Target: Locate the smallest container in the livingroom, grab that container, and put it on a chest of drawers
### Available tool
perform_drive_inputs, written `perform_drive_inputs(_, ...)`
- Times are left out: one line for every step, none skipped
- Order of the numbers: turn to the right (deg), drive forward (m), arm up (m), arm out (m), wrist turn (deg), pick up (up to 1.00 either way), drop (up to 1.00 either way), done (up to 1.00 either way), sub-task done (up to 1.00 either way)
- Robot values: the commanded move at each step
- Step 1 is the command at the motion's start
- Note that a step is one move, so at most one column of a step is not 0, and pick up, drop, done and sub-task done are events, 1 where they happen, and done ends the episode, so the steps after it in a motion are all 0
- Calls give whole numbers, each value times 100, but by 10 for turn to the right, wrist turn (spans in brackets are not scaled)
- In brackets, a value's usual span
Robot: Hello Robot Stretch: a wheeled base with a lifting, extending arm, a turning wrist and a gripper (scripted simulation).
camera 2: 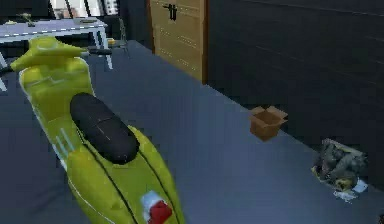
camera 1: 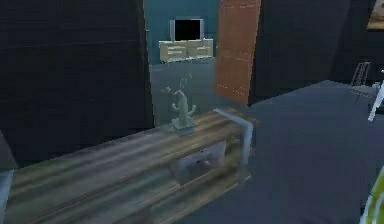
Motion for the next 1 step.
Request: perform_drive_inputs(450,0,0,0,0,0,0,0,0)
